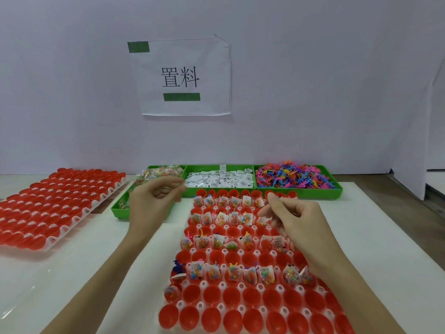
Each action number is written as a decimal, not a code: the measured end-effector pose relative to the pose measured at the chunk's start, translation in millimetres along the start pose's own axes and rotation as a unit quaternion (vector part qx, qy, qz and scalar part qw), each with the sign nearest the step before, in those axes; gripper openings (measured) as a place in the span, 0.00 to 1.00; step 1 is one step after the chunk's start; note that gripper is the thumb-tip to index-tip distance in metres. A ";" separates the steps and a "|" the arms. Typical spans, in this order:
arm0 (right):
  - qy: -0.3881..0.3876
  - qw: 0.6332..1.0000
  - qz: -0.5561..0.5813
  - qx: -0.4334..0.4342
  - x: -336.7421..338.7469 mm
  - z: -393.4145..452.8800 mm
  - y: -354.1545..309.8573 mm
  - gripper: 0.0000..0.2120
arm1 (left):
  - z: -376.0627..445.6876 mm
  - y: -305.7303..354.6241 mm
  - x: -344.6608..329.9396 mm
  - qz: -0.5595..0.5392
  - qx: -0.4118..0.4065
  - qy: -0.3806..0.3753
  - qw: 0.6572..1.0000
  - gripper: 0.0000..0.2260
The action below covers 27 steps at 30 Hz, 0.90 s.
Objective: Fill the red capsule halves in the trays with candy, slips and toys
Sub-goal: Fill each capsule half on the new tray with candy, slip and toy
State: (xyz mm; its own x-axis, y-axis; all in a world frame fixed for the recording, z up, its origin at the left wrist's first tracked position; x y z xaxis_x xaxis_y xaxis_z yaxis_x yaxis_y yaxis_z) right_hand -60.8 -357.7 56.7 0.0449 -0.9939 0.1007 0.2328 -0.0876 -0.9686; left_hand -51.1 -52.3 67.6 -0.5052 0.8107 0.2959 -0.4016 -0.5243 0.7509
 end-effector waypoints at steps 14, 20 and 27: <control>-0.007 0.992 -0.123 0.029 1.2 6.2 -5.8 0.13 | -39.9 16.6 -18.4 0.032 -0.131 -0.091 0.987 0.12; -0.061 0.945 -0.316 0.049 -19.8 61.8 -18.6 0.05 | -37.7 12.7 -15.2 0.017 -0.144 -0.082 0.986 0.08; -0.114 0.868 -0.475 0.086 -53.0 163.7 13.0 0.13 | -35.6 2.5 -11.1 0.033 -0.135 -0.079 0.987 0.09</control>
State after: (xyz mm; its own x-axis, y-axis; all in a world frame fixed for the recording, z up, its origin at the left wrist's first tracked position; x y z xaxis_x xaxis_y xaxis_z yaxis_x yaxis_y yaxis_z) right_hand 98.8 -295.2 76.0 -0.0604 -0.4372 0.8973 0.4104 -0.8304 -0.3769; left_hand -73.7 -71.9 45.2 -0.4203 0.7915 0.4437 -0.5718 -0.6107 0.5477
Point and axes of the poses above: each hand's wrist, its own z-axis towards the middle knuckle, its own x-axis out of the back of the hand, y = z × x, the point moved 6 cm from there along z, towards the middle knuckle, and after that the axes turned 2 degrees about z, right-handed, at the moved point
